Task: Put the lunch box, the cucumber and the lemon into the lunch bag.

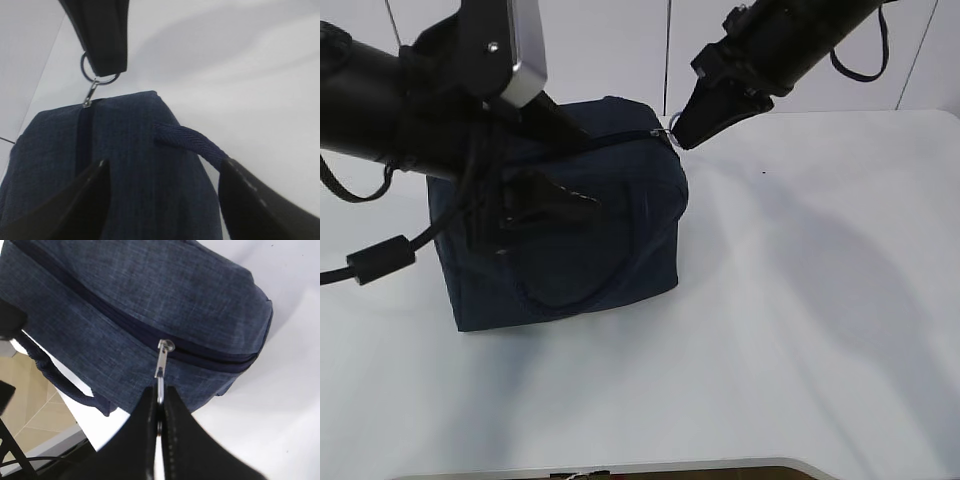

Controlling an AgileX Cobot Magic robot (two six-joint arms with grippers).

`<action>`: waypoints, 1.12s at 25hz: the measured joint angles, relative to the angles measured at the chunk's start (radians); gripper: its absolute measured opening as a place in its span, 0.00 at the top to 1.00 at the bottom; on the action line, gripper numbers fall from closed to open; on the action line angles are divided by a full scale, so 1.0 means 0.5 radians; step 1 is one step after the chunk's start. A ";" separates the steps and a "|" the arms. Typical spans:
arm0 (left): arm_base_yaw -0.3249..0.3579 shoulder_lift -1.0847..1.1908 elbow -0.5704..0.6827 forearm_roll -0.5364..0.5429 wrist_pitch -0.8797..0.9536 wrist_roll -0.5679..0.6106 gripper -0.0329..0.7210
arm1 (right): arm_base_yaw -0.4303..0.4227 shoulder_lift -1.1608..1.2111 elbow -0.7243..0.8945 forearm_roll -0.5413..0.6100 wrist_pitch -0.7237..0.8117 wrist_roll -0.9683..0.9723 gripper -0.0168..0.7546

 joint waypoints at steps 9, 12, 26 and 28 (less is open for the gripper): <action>-0.141 0.124 -0.013 0.123 -0.219 0.000 0.33 | 0.000 0.000 0.000 0.000 0.000 0.000 0.97; -0.151 0.143 -0.013 0.141 -0.319 0.003 0.38 | 0.000 0.000 0.000 0.000 0.000 0.000 0.97; -0.151 0.158 -0.013 0.283 -0.377 0.003 0.63 | 0.000 0.000 0.000 0.033 0.000 0.003 0.97; -0.151 0.176 -0.013 0.289 -0.370 0.003 0.63 | 0.000 0.000 0.000 0.038 0.000 0.003 0.97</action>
